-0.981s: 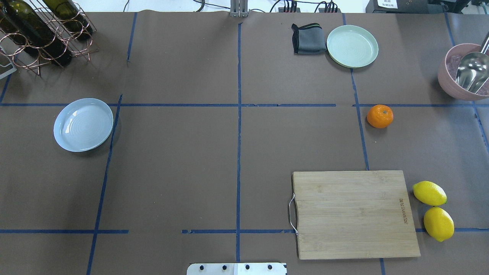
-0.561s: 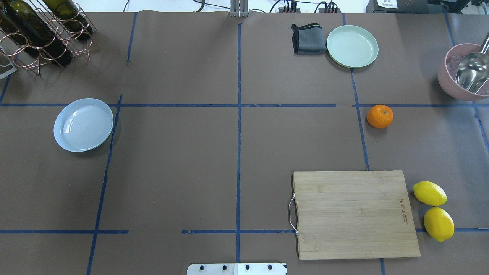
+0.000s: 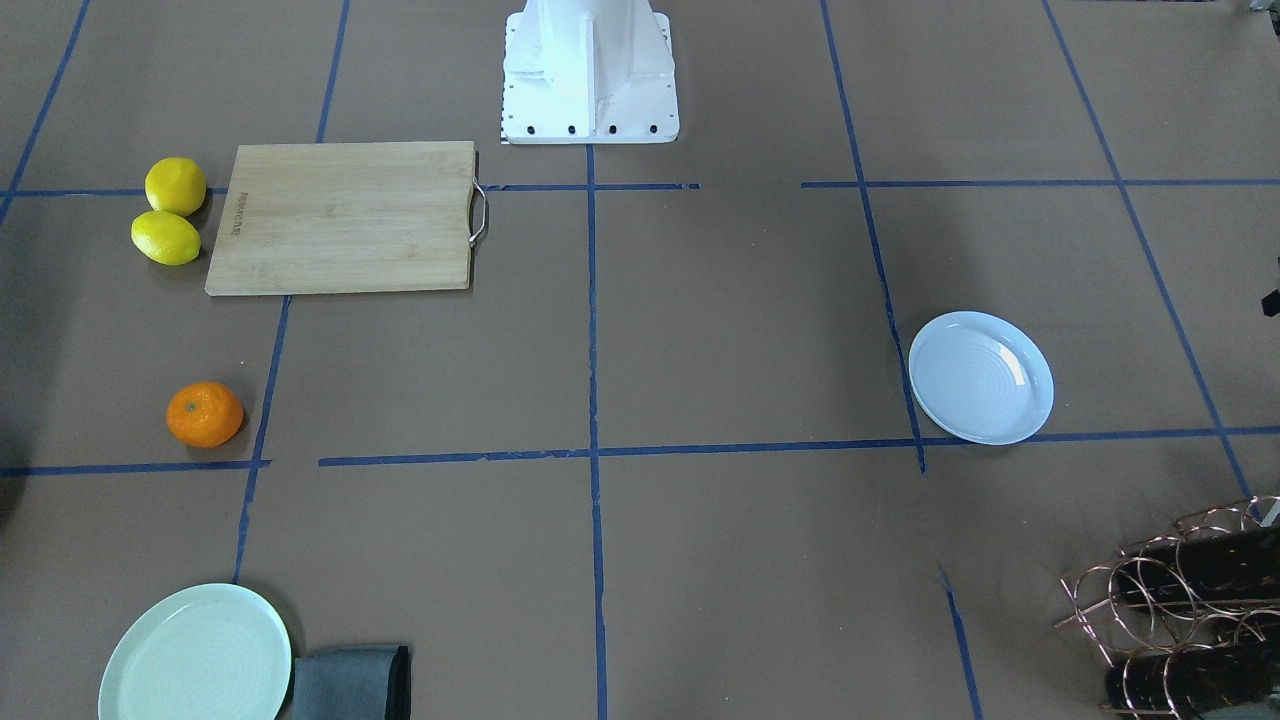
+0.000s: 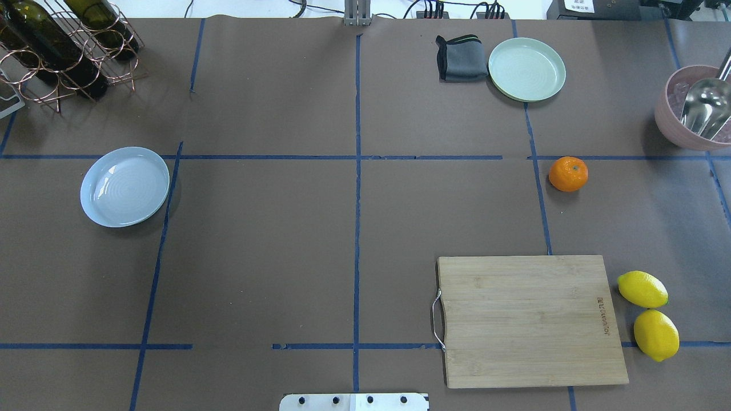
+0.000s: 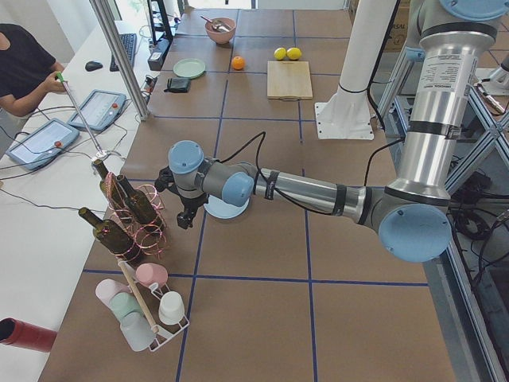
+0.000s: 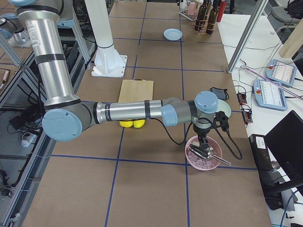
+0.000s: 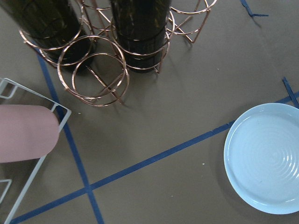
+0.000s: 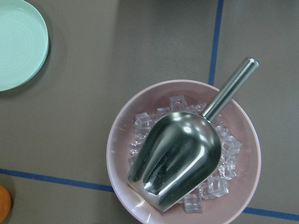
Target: Pick orange to plate
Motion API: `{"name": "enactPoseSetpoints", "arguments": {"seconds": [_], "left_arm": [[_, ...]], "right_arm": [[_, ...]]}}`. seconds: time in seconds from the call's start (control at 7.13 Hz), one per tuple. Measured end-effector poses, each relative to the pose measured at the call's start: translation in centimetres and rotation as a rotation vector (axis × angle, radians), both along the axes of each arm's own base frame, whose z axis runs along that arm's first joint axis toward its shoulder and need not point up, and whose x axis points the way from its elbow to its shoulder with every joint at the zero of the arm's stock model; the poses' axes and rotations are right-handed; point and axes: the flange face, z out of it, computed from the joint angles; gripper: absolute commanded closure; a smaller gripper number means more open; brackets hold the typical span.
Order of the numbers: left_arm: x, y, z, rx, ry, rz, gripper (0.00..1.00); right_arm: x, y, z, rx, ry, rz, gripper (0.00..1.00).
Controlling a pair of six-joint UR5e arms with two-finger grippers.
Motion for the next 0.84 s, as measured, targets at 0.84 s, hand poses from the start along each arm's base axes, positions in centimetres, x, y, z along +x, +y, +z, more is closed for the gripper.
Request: {"name": "enactPoseSetpoints", "arguments": {"seconds": [0.84], "left_arm": [[16.9,2.9,5.7,-0.154,-0.001,-0.240,0.09]], "right_arm": [[-5.2,-0.5,-2.7,-0.067,-0.058,0.076,0.00]]}}
